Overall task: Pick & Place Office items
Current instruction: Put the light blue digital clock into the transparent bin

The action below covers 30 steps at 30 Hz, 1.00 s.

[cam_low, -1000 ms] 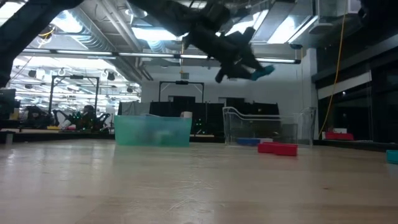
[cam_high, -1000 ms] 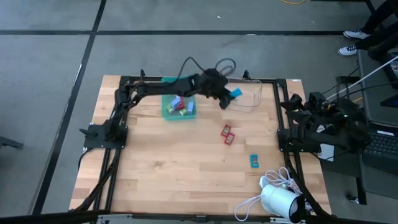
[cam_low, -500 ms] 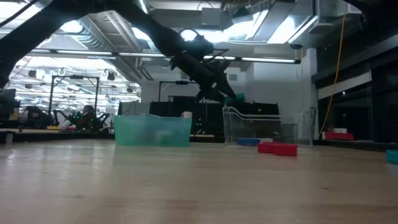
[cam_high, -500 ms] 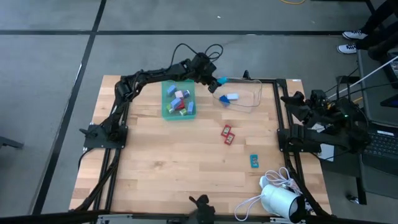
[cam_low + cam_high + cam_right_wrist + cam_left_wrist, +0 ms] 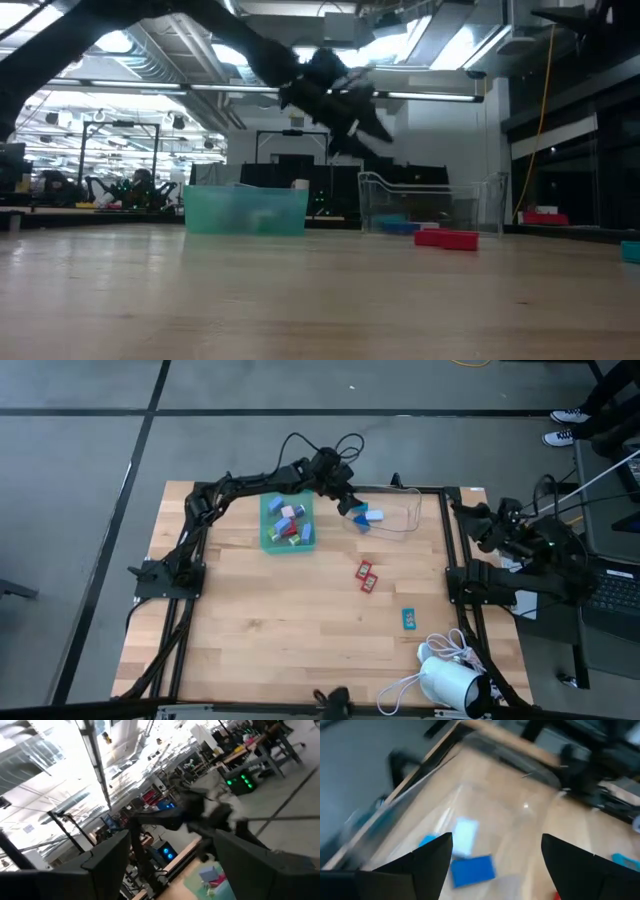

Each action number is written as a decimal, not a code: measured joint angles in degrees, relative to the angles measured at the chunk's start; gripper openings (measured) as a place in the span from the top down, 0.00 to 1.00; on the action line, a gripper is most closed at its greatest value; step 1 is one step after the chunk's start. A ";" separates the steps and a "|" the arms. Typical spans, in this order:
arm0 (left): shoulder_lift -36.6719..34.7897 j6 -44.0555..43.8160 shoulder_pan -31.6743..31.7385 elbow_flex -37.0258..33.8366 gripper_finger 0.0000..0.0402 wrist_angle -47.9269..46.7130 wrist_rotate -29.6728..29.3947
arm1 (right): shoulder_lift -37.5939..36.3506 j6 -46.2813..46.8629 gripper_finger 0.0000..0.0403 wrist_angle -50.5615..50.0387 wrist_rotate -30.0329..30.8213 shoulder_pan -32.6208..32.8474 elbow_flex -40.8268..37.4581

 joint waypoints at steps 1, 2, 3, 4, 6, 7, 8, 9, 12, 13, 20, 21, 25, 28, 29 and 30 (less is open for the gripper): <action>-0.76 1.59 -0.96 0.00 0.26 0.26 0.00 | 0.61 0.61 0.27 0.00 0.31 -0.01 0.00; -1.64 3.17 -2.16 0.00 0.26 0.33 0.03 | 1.25 1.31 0.27 0.08 0.39 -0.01 0.00; -2.44 4.52 -3.26 0.00 0.27 0.21 0.14 | 2.01 1.78 0.27 0.32 0.36 -0.01 0.00; -3.16 5.67 -4.40 0.00 0.27 -0.17 0.21 | 2.95 2.31 0.27 0.96 0.39 -0.01 0.00; -4.53 6.36 -6.54 0.00 0.27 -1.00 0.36 | 5.56 4.56 0.27 2.39 0.39 -0.01 0.02; -5.18 5.27 -7.34 0.00 0.27 -0.86 0.43 | 7.18 5.89 0.27 2.90 0.36 0.00 0.02; -5.94 3.73 -7.92 0.00 0.27 0.15 0.94 | 8.96 7.38 0.27 3.09 0.49 0.01 0.02; -6.86 1.55 -8.28 0.00 0.27 1.62 2.22 | 10.88 9.02 0.27 2.98 0.72 0.01 0.02; -9.39 -3.63 -9.09 0.04 0.27 7.41 3.37 | 17.75 14.50 0.27 1.08 0.75 0.13 0.02; -9.99 -4.68 -9.17 0.04 0.27 8.78 3.03 | 20.20 16.27 0.27 0.25 0.37 0.28 0.02; -14.69 -9.64 -6.68 0.04 0.27 9.34 1.06 | 38.39 27.37 0.29 -13.82 -5.16 5.49 4.08; -15.30 -9.76 -6.46 0.04 0.27 8.28 1.04 | 40.53 29.27 0.29 -16.87 -5.27 7.10 5.46; -16.77 -10.09 -6.41 0.02 0.27 4.59 1.01 | 46.96 37.79 0.31 -24.91 -2.89 14.75 9.86; -17.70 -10.09 -7.30 0.02 0.27 2.74 -1.57 | 50.18 47.28 0.32 -28.68 -0.61 20.90 12.23; -17.77 -10.26 -7.72 0.02 0.27 2.26 -2.24 | 51.40 50.35 0.32 -30.49 -0.50 23.05 12.84; -17.77 -10.58 -8.28 0.02 0.27 1.76 -2.79 | 52.67 53.75 0.32 -32.70 -0.51 25.34 13.33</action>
